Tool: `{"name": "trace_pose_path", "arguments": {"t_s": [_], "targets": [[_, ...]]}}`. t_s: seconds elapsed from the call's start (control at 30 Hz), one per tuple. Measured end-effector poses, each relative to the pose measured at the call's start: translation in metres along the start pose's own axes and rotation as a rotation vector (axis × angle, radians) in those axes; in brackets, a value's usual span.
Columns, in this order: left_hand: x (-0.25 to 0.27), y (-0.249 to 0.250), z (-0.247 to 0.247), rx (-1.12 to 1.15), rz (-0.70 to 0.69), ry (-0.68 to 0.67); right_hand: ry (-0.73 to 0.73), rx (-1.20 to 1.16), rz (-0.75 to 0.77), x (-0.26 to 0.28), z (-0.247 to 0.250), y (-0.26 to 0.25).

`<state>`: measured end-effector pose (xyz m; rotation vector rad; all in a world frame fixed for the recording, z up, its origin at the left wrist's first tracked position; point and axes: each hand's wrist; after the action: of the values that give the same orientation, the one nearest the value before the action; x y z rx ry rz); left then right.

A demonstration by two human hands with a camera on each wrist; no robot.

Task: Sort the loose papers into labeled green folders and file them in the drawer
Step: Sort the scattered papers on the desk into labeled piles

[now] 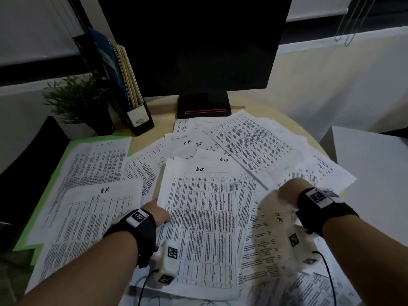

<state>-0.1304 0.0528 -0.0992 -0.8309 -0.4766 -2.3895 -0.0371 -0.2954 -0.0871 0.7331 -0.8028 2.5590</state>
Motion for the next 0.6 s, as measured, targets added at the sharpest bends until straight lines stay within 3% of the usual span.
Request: {"name": "trace_pose_path", "arguments": {"t_s": [0.1, 0.23, 0.37, 0.5, 0.6], "targets": [[-0.001, -0.004, -0.006, 0.060, 0.000, 0.014, -0.022, 0.203, 0.082, 0.024, -0.012, 0.008], [0.001, -0.008, -0.014, 0.182, 0.005, 0.043, -0.073, 0.131, 0.107, 0.043, -0.022, 0.019], [0.013, -0.001, -0.015, 0.286, 0.061, 0.188, -0.002, 0.141, 0.159, 0.042, -0.026, 0.016], [0.021, 0.006, -0.011, 0.267, -0.027, 0.314, -0.025, 0.230, 0.199, 0.043, -0.022, 0.013], [0.023, 0.004, -0.008, 0.262, -0.051, 0.252, -0.076, 0.331, 0.247, 0.047, -0.020, 0.015]]}}
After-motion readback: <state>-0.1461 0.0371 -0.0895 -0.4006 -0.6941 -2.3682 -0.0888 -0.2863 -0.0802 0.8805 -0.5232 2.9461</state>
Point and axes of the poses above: each hand's wrist, its own x-axis away from the middle knuckle, its own z-axis out of the back of the hand, y = z × x, and after that the axes turned 10 degrees about -x, right-handed
